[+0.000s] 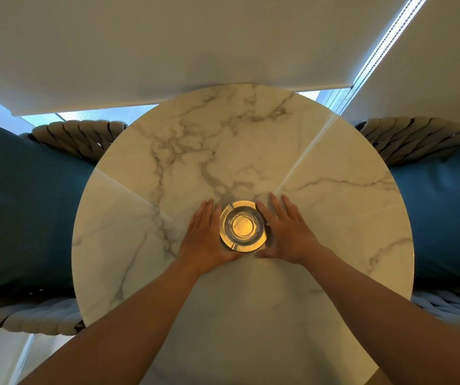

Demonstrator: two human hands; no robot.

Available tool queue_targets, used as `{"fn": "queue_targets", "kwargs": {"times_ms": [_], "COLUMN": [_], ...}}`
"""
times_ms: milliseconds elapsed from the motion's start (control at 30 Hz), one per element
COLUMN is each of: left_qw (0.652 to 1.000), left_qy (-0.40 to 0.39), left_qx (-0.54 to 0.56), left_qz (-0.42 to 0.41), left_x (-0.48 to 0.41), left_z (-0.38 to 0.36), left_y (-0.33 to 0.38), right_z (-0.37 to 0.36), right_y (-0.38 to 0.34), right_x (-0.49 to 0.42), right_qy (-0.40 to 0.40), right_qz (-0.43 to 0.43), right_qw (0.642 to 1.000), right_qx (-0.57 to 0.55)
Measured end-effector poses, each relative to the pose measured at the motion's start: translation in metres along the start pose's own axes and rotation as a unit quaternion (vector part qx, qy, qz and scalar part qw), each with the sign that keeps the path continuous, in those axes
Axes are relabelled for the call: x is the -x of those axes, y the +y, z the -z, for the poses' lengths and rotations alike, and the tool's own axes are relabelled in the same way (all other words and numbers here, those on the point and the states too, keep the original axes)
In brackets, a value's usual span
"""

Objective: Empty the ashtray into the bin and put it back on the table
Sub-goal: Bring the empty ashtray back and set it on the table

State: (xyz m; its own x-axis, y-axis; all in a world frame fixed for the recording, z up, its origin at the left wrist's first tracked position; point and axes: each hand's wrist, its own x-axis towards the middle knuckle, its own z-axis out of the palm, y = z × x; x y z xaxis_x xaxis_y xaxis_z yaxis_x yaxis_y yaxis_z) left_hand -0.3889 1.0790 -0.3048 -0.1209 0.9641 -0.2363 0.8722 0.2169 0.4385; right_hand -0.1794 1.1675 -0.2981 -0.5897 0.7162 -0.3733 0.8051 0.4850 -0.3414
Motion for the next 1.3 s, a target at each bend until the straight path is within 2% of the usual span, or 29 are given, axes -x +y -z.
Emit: {"fn": "queue_targets", "kwargs": {"times_ms": [300, 500, 967, 1300], "left_qw": [0.998, 0.998, 0.999, 0.999], "left_qy": [-0.020, 0.004, -0.009, -0.019], "left_qx": [-0.032, -0.043, -0.044, -0.044], "left_qz": [-0.042, -0.037, 0.004, -0.015], "left_x": [-0.009, -0.008, 0.004, 0.014], "left_z": [0.008, 0.005, -0.001, -0.001], "left_y": [-0.007, -0.001, -0.012, -0.008], "right_z": [-0.005, 0.005, -0.003, -0.009], "right_y": [-0.006, -0.002, -0.013, -0.013], "right_x": [0.001, -0.006, -0.001, 0.011], "right_qy": [0.021, 0.012, 0.007, 0.002], "right_qz": [-0.016, -0.007, -0.009, -0.018], "right_qw": [1.000, 1.000, 1.000, 1.000], "right_qx": [0.001, 0.012, -0.008, -0.011]}}
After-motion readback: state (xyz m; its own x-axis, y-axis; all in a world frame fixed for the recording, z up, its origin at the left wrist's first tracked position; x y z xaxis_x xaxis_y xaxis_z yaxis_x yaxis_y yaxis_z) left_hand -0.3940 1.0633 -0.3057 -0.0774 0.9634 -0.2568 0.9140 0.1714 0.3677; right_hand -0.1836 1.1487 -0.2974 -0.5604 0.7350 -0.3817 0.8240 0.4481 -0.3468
